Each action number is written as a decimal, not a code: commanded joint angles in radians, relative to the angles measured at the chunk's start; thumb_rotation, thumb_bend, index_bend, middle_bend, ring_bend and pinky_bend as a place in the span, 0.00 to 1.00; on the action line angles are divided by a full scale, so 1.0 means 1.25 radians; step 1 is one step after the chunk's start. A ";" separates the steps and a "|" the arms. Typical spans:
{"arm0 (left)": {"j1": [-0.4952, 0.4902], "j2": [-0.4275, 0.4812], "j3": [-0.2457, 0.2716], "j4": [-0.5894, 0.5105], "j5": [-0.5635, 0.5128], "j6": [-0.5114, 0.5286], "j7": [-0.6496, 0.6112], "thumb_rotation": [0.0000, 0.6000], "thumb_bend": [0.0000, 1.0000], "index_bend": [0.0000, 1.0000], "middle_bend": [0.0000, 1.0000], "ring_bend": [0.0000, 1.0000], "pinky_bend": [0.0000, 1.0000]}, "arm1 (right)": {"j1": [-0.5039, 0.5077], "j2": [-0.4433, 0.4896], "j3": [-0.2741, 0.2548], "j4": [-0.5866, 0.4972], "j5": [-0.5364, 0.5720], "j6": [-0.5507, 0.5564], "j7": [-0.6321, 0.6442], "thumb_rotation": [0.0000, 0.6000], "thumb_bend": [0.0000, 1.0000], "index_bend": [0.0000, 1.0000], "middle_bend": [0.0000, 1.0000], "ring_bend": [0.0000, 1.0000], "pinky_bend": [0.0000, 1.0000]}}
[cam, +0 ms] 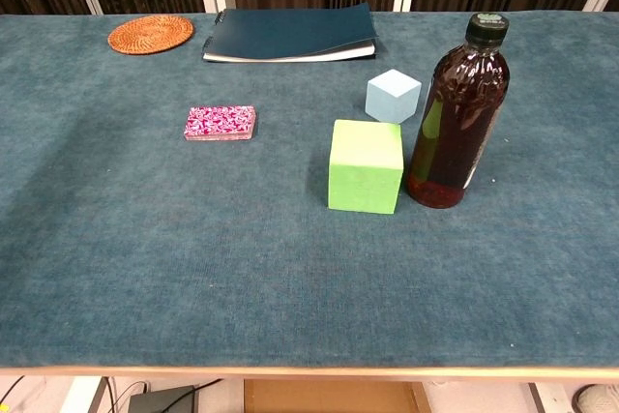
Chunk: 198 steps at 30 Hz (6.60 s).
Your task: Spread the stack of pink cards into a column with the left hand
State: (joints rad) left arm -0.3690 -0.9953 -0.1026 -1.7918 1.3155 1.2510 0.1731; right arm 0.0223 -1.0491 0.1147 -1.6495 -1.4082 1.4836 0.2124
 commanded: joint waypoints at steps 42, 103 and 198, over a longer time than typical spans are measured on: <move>-0.623 -0.470 -0.117 0.334 -0.906 -0.289 0.491 1.00 0.17 0.39 0.17 0.03 0.05 | -0.002 0.008 0.000 0.001 0.002 -0.005 0.025 1.00 0.27 0.10 0.06 0.14 0.19; -0.642 -0.513 -0.119 0.400 -0.945 -0.283 0.499 1.00 0.25 0.49 0.17 0.03 0.04 | -0.001 0.011 0.001 -0.001 0.006 -0.012 0.034 1.00 0.27 0.10 0.06 0.14 0.19; -0.480 -0.463 -0.064 -0.042 -0.784 -0.035 0.516 1.00 0.22 0.46 0.16 0.03 0.00 | -0.004 0.015 0.003 0.002 0.008 -0.009 0.048 1.00 0.27 0.10 0.07 0.14 0.19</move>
State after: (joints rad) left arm -0.9681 -1.5768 -0.1836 -1.8406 0.3350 1.2050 0.8166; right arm 0.0173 -1.0307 0.1189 -1.6475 -1.3986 1.4723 0.2719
